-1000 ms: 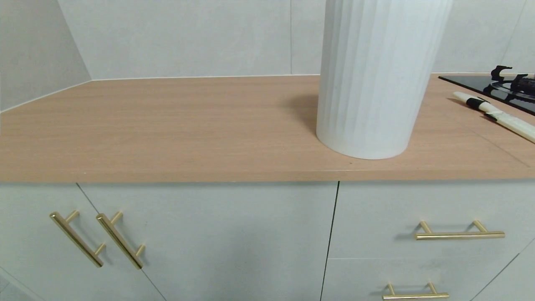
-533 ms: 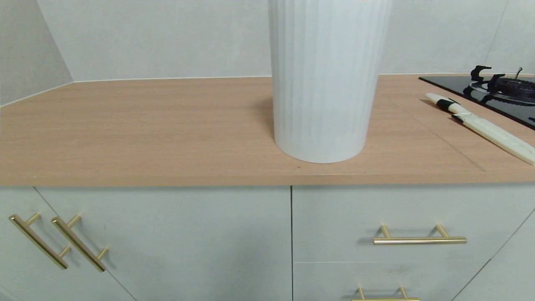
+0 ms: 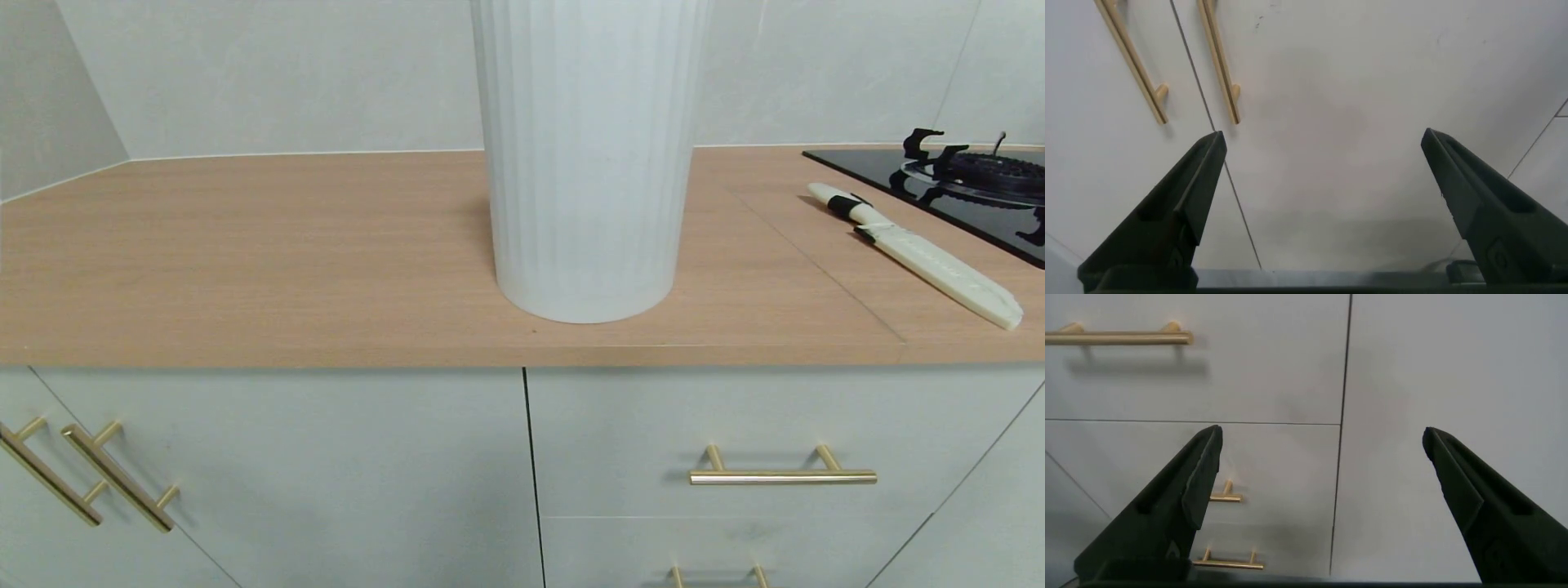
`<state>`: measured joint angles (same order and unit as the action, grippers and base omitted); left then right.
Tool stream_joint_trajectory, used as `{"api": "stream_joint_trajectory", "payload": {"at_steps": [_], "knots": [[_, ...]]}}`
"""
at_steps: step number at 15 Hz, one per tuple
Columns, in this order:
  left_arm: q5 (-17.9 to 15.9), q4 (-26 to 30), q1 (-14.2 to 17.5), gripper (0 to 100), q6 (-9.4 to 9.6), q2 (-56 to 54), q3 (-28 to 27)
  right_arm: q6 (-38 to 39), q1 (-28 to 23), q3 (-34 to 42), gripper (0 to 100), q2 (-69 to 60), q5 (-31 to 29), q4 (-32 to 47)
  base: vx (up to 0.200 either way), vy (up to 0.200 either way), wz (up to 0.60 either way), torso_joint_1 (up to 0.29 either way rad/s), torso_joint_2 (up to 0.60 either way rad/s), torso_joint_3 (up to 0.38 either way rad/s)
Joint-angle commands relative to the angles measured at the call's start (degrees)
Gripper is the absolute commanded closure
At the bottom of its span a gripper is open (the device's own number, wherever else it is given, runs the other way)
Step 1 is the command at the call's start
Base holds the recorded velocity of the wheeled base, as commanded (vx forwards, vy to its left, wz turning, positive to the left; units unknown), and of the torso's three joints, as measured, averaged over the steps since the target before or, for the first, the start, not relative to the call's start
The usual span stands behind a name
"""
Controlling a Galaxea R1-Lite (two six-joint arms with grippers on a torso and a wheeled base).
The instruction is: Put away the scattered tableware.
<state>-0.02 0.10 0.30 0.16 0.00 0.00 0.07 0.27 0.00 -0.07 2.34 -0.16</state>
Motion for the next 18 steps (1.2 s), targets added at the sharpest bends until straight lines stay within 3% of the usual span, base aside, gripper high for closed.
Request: {"api": "stream_joint_trajectory", "payload": {"at_steps": [1,8,12,18], "knots": [[0.0,0.0,0.0,0,0.02,0.1,0.0,0.0,0.0,0.0,0,0.1,0.0,0.0,0.000,0.000,0.00,0.000,0.00,0.000],[0.0,0.0,0.0,0,0.02,0.1,0.0,-0.1,0.0,0.0,0,0.1,0.0,0.0,0.000,0.000,0.00,0.002,-0.01,-0.005],[0.0,0.0,0.0,0,0.02,0.1,0.0,-0.1,0.0,0.0,0,0.1,0.0,0.0,0.000,0.000,0.00,0.078,-0.24,-0.259],[0.0,0.0,0.0,0,0.02,0.1,0.0,-0.1,0.0,0.0,0,0.1,0.0,0.0,0.000,0.000,0.00,0.147,-0.51,-0.300]]}}
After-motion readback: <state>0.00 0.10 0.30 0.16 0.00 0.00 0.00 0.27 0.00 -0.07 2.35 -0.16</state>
